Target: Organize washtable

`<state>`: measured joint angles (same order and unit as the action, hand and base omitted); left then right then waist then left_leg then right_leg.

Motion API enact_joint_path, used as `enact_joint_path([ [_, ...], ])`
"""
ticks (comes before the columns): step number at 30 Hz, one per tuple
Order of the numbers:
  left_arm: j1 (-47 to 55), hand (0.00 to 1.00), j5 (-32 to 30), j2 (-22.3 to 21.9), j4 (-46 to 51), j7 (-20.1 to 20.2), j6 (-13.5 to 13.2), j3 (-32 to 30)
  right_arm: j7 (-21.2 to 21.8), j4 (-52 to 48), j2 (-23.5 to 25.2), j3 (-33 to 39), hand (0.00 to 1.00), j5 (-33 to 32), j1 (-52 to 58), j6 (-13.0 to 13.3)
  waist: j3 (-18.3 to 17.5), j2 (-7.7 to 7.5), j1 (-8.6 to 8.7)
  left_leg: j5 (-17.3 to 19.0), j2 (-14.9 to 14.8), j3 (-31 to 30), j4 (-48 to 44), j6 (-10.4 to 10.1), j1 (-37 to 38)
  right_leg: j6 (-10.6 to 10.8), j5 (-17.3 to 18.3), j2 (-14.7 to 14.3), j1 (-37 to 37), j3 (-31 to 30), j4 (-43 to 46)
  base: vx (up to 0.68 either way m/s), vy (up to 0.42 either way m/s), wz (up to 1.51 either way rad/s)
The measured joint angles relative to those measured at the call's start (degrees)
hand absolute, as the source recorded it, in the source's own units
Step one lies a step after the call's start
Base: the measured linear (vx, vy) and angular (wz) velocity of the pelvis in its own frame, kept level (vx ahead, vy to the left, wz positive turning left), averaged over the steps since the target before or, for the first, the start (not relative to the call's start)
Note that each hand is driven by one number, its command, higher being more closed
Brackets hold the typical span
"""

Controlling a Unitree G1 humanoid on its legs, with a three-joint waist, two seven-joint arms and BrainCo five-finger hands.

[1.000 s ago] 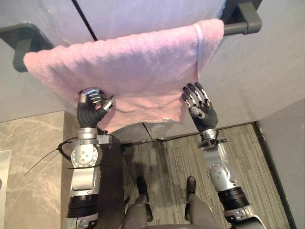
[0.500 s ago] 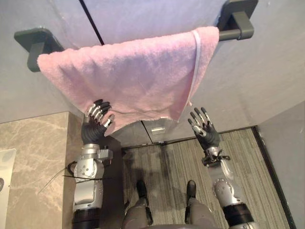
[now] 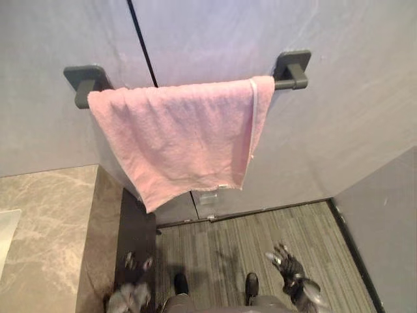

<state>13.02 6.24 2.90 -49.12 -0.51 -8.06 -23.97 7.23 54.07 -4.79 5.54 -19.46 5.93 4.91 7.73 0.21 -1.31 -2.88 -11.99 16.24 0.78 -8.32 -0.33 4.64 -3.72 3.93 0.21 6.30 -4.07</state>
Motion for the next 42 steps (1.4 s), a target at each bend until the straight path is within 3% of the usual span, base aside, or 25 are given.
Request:
enact_joint_path([
  [4,1.75,0.00,-0.68,-3.13,-4.96,-1.56,1.65,-3.11,-2.77,3.96,-0.21,2.79,0.00,8.56,0.00,-1.06,-0.96,0.74,0.13,1.71,-1.60,-0.64,-4.80,0.01,-2.97,-0.80,0.57,-0.54,-0.79,0.63,1.01,-0.04,-0.043,0.04],
  [7,0.94,0.00,-0.16,-4.82,-5.66,-2.08,1.60,-3.23,-3.76,3.50,-0.12,4.22,0.00,13.78,0.34,-0.95,-2.89,1.14,0.42,1.62,-2.42,0.08,-2.55,1.20,-4.59,-3.10,2.05,-0.42,-3.92,4.54,3.93,-0.11,-0.023,0.48],
  [8,-0.73,0.00,0.21,-5.01,-5.17,-2.18,1.55,-3.67,-4.15,3.53,1.44,5.90,0.00,14.55,0.78,-0.95,-2.41,0.24,-0.27,5.91,-6.29,4.68,-18.73,3.35,-7.70,-3.51,1.69,0.50,-4.03,6.24,5.65,0.00,0.028,0.34],
  [9,-0.67,0.00,0.43,-5.13,-4.77,-2.25,1.50,-3.61,-4.79,2.97,1.91,7.57,0.00,14.40,1.50,-1.07,-2.22,0.31,-0.95,9.09,-9.00,6.51,-33.75,3.36,-7.62,-3.72,1.85,0.70,-2.51,6.62,6.48,0.00,0.018,0.30],
  [11,-0.90,0.00,0.55,-6.45,-3.98,-2.27,1.31,-3.05,-4.82,1.36,1.70,8.87,0.00,14.24,2.70,-0.96,-2.81,1.75,-0.79,10.07,-10.34,6.31,-42.45,2.59,-6.56,-3.69,1.84,0.61,-1.86,8.18,7.07,-0.05,0.121,0.39],
  [12,-2.18,0.00,1.05,-7.35,-3.23,-2.32,1.16,-1.62,-4.82,0.09,2.12,10.53,0.00,12.84,2.84,-1.01,-2.69,3.47,0.40,11.89,-10.57,5.94,-41.46,0.00,-6.21,-2.97,1.42,0.69,-1.12,10.10,7.19,-0.13,0.213,0.67],
  [13,-2.66,0.00,1.10,-7.56,-3.14,-2.26,1.16,-0.59,-4.87,0.09,2.31,11.34,0.00,12.47,2.75,-1.05,-2.50,4.02,0.64,12.33,-9.14,5.82,-39.59,-0.64,-6.19,-2.50,1.40,0.84,-1.16,10.57,7.12,-0.18,0.223,0.78],
  [14,-3.40,0.00,1.43,-7.23,-1.93,-2.30,1.08,1.37,-4.79,0.23,3.52,11.54,0.00,12.07,2.76,-1.38,-3.35,1.22,1.25,13.57,-5.08,4.88,-32.37,-1.83,-3.59,-3.27,1.19,2.43,-2.37,10.77,6.57,-0.26,0.204,0.50],
  [15,-4.03,0.00,1.64,-7.08,-0.17,-2.29,0.75,2.19,-4.71,0.15,4.74,11.50,0.00,11.97,2.95,-1.26,-3.31,0.74,1.23,17.70,-5.24,3.99,-34.29,-0.90,-2.85,-2.45,0.57,3.28,-3.83,11.22,7.15,-0.26,0.218,0.30],
  [16,-4.13,0.00,1.63,-7.03,-0.17,-2.29,0.80,3.67,-4.74,-0.53,4.43,11.73,0.00,11.82,3.06,-1.21,-3.30,1.77,1.20,19.25,-6.16,4.00,-36.05,-0.35,-2.51,-2.34,0.01,2.36,-4.68,11.18,7.95,-0.22,0.235,-0.01],
  [18,-6.49,0.00,1.52,-6.80,0.29,-2.30,0.75,7.62,-5.13,-1.51,3.74,11.92,0.00,11.68,1.81,-1.43,-1.99,2.81,2.25,24.74,-3.28,4.20,-26.07,0.68,-0.74,-1.19,-0.60,2.44,-9.80,10.65,12.35,-0.18,0.243,-0.05],
  [20,-8.21,0.00,1.46,-5.35,0.68,-2.36,0.73,9.95,-5.61,-1.57,4.57,11.25,0.00,11.64,1.46,-2.02,-0.86,0.15,2.01,23.74,-0.91,4.98,-24.69,1.87,0.00,-1.04,-0.70,4.72,-12.06,8.50,15.02,-0.21,0.114,-0.16],
  [21,-7.74,0.00,1.06,-4.76,1.15,-2.24,0.74,10.05,-5.81,-1.52,4.70,10.93,0.00,11.68,1.58,-2.12,-0.79,-0.64,1.79,23.41,-0.01,6.90,-25.29,2.74,0.05,0.88,-2.31,5.15,-12.96,5.63,15.81,-0.26,0.028,-0.55],
  [22,-6.87,0.00,0.54,-5.72,1.73,-2.25,0.71,9.76,-5.79,-1.56,4.63,10.45,0.00,11.65,1.83,-2.11,-1.53,-0.28,1.34,22.60,-0.47,9.03,-24.20,4.19,0.40,1.63,-3.14,4.81,-13.63,3.52,15.56,-0.26,0.009,-0.61],
  [24,-6.33,0.00,-0.16,-5.99,1.99,-2.25,0.58,9.87,-5.73,-3.38,4.39,10.48,0.00,11.34,1.96,-2.33,-1.48,0.49,1.53,20.73,-0.40,10.83,-21.90,4.77,1.00,-2.06,6.29,6.75,-18.30,4.06,37.32,-0.12,-0.051,-0.32],
  [27,-4.49,0.00,-1.30,-5.67,1.31,-2.09,0.59,9.86,-5.73,-3.55,4.39,10.37,0.00,12.34,2.42,-2.31,-1.84,0.05,1.51,18.51,-0.45,10.68,-20.84,4.07,0.94,-2.79,9.18,9.91,-17.14,2.66,53.71,-0.05,-0.148,-0.02],
  [28,-4.01,0.00,-1.50,-5.50,0.89,-2.04,0.65,9.85,-5.71,-3.18,4.37,10.43,0.00,12.35,2.36,-2.28,-2.00,-0.20,1.49,18.07,-0.44,10.54,-20.93,3.93,0.73,-2.71,9.04,10.73,-16.75,1.95,54.50,-0.02,-0.318,0.02],
  [29,-4.08,0.00,-2.01,-4.50,-0.34,-1.98,0.89,9.18,-5.66,-2.29,4.51,11.15,0.00,12.24,2.25,-2.21,-2.44,-1.05,1.27,16.89,-0.44,9.85,-21.09,3.36,0.09,-1.50,9.66,10.41,-16.49,1.69,53.20,-0.06,-0.315,0.05],
  [32,-3.01,0.00,-2.54,-5.44,-3.27,-1.83,1.35,8.02,-5.76,-0.40,3.69,13.93,0.00,12.32,1.91,-1.78,-4.26,2.31,0.28,12.53,1.86,2.10,-12.79,6.71,-1.20,-0.97,10.41,4.61,-13.38,-1.72,44.60,-0.11,-0.178,0.28],
  [33,-2.86,0.00,-2.71,-5.00,-3.07,-1.79,1.07,8.02,-5.76,1.48,3.64,13.94,0.00,12.31,1.01,-1.98,-4.54,0.25,0.86,9.22,3.10,0.48,-13.25,3.76,-2.63,-0.68,15.35,6.20,-13.48,-7.38,48.05,-0.13,-0.236,0.75],
  [35,-2.94,0.00,-2.48,-2.85,-2.89,-2.07,1.07,7.99,-5.74,4.53,3.62,12.38,0.00,12.34,0.06,-2.63,-5.03,-1.58,-0.07,8.73,3.52,-1.92,-16.69,3.00,-7.51,1.80,21.38,5.66,-11.74,-9.27,41.22,-0.12,-0.363,0.60],
  [36,-3.03,0.00,-2.47,-3.16,-3.01,-2.22,1.10,8.10,-5.80,4.73,3.09,12.00,0.00,12.40,-1.22,-2.60,-4.88,-0.22,-0.75,8.03,1.69,-2.32,-17.80,2.24,-10.59,2.09,21.82,3.48,-10.73,-8.59,35.62,-0.13,-0.303,0.11],
  [39,-3.11,0.00,-2.17,-4.08,-3.12,-2.45,1.05,9.07,-5.94,5.04,1.92,10.09,0.00,12.85,-2.51,-2.56,-4.16,1.64,-0.94,4.92,-0.32,-4.78,-15.97,1.40,-12.49,1.81,21.78,1.12,-9.02,-5.36,29.53,-0.18,-0.207,0.23],
  [41,-3.00,0.00,-1.12,-4.17,-2.76,-2.57,0.37,10.96,-5.95,5.25,0.80,10.01,0.00,13.28,-1.63,-2.56,-3.76,2.17,-0.67,0.06,-0.93,-6.94,-11.98,0.47,-11.92,0.26,21.29,0.30,-8.53,-1.29,29.61,-0.24,-0.198,0.83],
  [42,-3.00,0.00,-0.40,-3.98,-2.53,-3.24,0.02,11.23,-5.96,5.28,0.56,9.52,0.00,13.48,-1.60,-2.54,-3.56,1.95,-0.33,-4.64,-0.96,-6.50,-7.71,0.08,-11.97,-2.02,20.63,0.58,-8.61,1.14,28.49,-0.25,-0.159,0.85],
])
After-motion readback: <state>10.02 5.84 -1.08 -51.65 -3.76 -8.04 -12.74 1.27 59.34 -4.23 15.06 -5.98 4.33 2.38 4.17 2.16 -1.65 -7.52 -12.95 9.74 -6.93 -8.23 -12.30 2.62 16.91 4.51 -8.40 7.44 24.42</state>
